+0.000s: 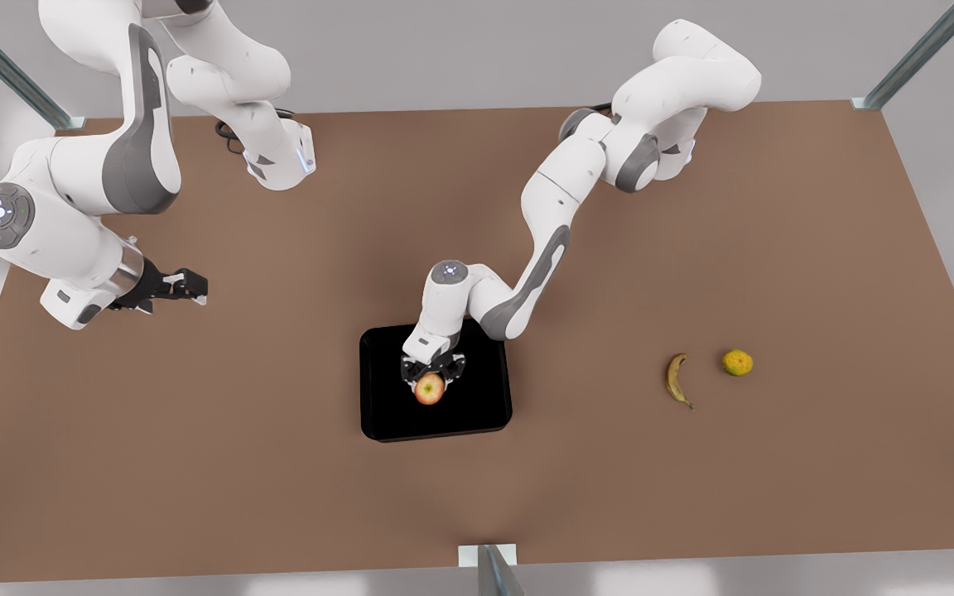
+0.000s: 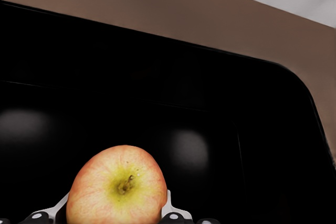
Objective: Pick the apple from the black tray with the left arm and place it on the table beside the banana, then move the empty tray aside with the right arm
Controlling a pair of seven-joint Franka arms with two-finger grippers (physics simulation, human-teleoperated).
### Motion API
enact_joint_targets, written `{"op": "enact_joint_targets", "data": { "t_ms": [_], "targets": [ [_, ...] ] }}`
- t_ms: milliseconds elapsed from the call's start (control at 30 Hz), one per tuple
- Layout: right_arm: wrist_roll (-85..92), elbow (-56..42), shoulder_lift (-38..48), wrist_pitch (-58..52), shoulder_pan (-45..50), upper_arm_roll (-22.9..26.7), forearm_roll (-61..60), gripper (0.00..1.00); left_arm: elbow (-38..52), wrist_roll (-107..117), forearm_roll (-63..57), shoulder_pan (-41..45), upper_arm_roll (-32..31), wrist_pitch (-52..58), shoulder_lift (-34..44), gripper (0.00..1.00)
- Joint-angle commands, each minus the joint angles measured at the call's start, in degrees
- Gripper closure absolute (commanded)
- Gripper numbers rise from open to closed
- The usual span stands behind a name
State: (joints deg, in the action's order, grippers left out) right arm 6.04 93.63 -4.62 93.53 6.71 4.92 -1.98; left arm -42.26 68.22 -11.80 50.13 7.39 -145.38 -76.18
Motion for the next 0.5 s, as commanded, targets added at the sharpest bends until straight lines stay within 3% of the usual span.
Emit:
{"op": "enact_joint_targets", "data": {
  "t_ms": [0,200,367,433,467],
  "targets": [
    [-0.15,-0.03,0.05,-0.02,-0.03,0.00,-0.04,0.00,-0.02,2.36,0.11,-0.04,-0.01,1.76,0.94,0.28],
    [-2.17,-0.03,-0.12,0.33,1.46,-0.44,-0.04,0.00,-0.80,-9.69,1.43,-5.04,-9.76,16.45,7.10,0.28],
    [-17.63,-5.12,-4.07,0.86,11.48,-0.44,-0.22,0.00,-3.88,-9.78,2.57,-6.28,-9.85,20.32,11.67,0.28],
    [-21.33,-7.85,-6.27,0.86,13.68,-0.96,-0.39,0.00,-11.34,-10.39,2.74,-7.85,-9.94,19.88,16.40,0.28],
    [-22.48,-8.99,-7.41,0.86,13.86,-1.67,-0.39,0.00,-20.37,-12.14,4.67,-9.35,-10.03,15.94,22.19,0.28]
  ]
}}
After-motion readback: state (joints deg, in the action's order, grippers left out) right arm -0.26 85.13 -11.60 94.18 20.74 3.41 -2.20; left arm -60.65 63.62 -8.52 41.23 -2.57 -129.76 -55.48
